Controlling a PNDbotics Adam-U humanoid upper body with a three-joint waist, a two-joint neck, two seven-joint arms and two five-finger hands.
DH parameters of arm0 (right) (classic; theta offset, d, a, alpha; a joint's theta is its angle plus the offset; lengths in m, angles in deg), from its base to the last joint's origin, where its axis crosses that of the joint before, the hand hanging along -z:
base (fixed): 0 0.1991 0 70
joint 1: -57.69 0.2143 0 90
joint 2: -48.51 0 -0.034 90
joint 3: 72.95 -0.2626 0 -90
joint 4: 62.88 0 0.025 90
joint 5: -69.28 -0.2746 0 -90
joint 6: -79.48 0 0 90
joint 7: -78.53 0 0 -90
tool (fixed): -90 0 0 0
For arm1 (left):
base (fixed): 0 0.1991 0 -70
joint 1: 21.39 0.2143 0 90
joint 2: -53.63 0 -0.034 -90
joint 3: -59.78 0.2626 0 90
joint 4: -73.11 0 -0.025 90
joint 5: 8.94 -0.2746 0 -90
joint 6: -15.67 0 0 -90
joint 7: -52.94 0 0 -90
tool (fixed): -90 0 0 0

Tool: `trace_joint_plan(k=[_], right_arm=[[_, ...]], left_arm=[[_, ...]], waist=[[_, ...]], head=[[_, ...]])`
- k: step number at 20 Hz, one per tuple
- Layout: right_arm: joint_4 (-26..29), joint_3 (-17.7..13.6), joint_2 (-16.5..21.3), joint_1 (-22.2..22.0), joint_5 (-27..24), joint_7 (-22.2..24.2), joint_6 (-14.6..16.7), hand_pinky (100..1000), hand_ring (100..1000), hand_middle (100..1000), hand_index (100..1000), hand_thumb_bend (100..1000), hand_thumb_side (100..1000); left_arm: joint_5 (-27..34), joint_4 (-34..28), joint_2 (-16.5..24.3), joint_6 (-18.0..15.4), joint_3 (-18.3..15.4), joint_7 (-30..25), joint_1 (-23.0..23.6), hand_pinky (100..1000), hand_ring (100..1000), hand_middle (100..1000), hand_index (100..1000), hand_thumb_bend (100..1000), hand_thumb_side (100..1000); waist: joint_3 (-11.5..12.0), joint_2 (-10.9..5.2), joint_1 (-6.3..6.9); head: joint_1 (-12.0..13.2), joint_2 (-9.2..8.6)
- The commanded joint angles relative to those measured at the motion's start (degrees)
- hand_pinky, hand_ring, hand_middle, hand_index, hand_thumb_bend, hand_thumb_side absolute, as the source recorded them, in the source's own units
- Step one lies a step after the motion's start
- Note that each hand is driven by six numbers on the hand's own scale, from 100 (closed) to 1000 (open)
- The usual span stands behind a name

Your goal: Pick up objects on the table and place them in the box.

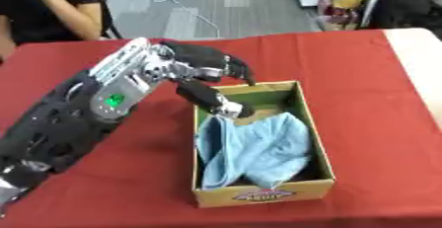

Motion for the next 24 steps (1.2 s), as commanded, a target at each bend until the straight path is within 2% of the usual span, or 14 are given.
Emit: trace_joint_plan(k=[1, 8, 20, 23, 24], right_arm=[[0.89, -0.12, 0.85, 0.74, 0.02, 0.32, -0.01, 606, 786, 812, 988, 100, 755], [0.89, -0.13, 0.79, 0.70, 0.01, 0.48, -0.07, 606, 786, 812, 987, 100, 754], [0.89, -0.07, 0.77, 0.65, 0.03, 0.61, -0.11, 606, 786, 811, 986, 100, 754], [0.89, -0.12, 0.76, 0.70, 0.07, 0.58, -0.13, 606, 786, 810, 985, 100, 754], [0.89, -0.13, 0.76, 0.71, 0.08, 0.57, -0.13, 606, 786, 810, 985, 100, 755]], left_arm=[[-0.90, -0.99, 0.78, 0.03, -1.24, 1.49, -0.67, 828, 911, 976, 969, 595, 1000], [-2.94, -1.13, 0.86, -0.24, -1.89, 4.94, -0.84, 842, 924, 986, 981, 591, 1000], [-3.58, -1.39, 1.04, -0.43, -2.57, 5.46, -0.68, 838, 920, 981, 982, 592, 1000], [-3.81, -1.68, 1.12, -0.25, -3.26, 6.80, -0.22, 818, 900, 963, 970, 532, 1000], [-3.95, -2.09, 1.19, -0.19, -3.86, 8.45, 0.06, 782, 868, 934, 947, 406, 1000]], waist=[[0.00, -0.53, -0.21], [0.03, -0.57, -0.21], [0.11, -0.62, -0.20], [0.14, -0.59, -0.21], [0.17, -0.57, -0.22]], head=[[0.31, -0.09], [0.43, -0.09], [0.51, -0.09], [0.40, -0.09], [0.36, -0.09]])
